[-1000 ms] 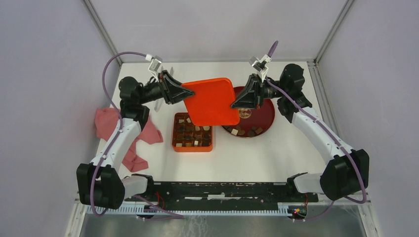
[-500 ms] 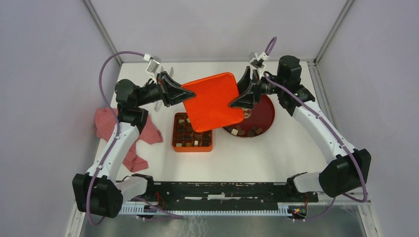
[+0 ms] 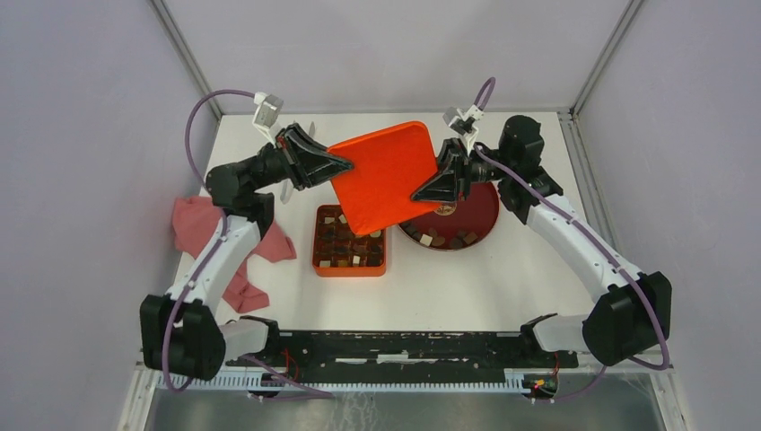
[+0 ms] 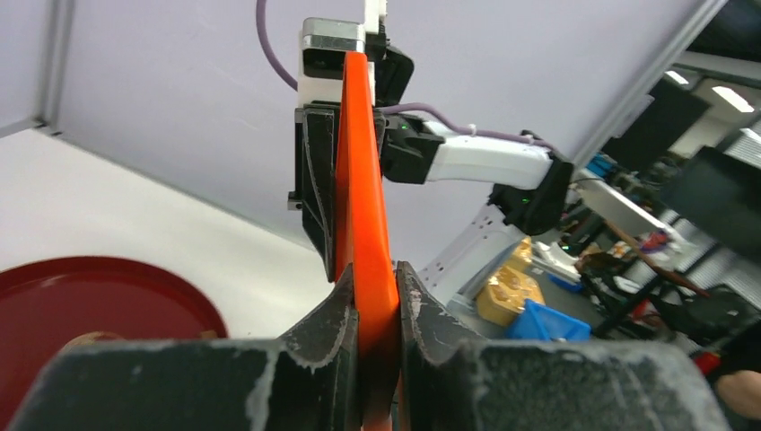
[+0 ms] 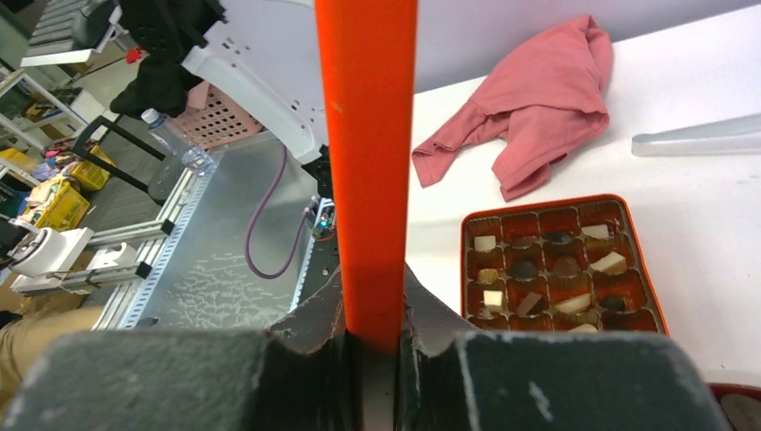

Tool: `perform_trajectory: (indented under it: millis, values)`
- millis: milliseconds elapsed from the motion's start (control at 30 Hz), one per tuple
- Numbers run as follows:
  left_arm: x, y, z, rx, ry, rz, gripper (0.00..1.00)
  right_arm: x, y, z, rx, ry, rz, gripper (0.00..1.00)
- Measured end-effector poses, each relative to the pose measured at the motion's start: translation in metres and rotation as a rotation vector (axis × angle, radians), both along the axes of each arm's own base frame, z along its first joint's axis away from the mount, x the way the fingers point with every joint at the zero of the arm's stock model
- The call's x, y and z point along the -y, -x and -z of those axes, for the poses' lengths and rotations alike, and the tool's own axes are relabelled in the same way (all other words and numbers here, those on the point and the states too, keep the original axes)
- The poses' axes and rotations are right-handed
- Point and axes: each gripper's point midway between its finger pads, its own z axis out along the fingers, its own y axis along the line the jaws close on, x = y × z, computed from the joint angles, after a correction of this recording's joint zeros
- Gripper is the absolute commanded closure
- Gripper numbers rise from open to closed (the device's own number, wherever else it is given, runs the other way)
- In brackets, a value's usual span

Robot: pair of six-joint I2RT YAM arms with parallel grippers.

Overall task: Pack the chocolate
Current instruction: Close the box lid on the packing box.

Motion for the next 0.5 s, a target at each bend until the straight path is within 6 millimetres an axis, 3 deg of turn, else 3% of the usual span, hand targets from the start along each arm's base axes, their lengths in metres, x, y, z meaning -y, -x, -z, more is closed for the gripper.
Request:
perform_trajectory:
  millis: [67,200,400,433,500]
  values:
    - [0.001,-0.002,-0.003,-0.032,0.047,0.055,0.98,0.001,0.003,-0.005,0.000,-0.014,-0.015,1.00]
    - [0.004,-0.017,0.011,-0.181,0.094,0.132,0.98,0.005,0.004,-0.004,-0.087,-0.018,-0.015,1.00]
    - [0.003,-0.010,0.006,-0.192,0.104,0.170,0.98,0.004,0.006,-0.006,-0.127,-0.024,-0.042,1.00]
    - [0.003,-0.010,0.005,-0.189,0.103,0.171,0.96,0.004,0.006,-0.006,-0.124,-0.026,-0.044,1.00]
    - [0.002,-0.009,0.005,-0.184,0.103,0.172,0.68,0.004,0.005,-0.007,-0.123,-0.028,-0.048,1.00]
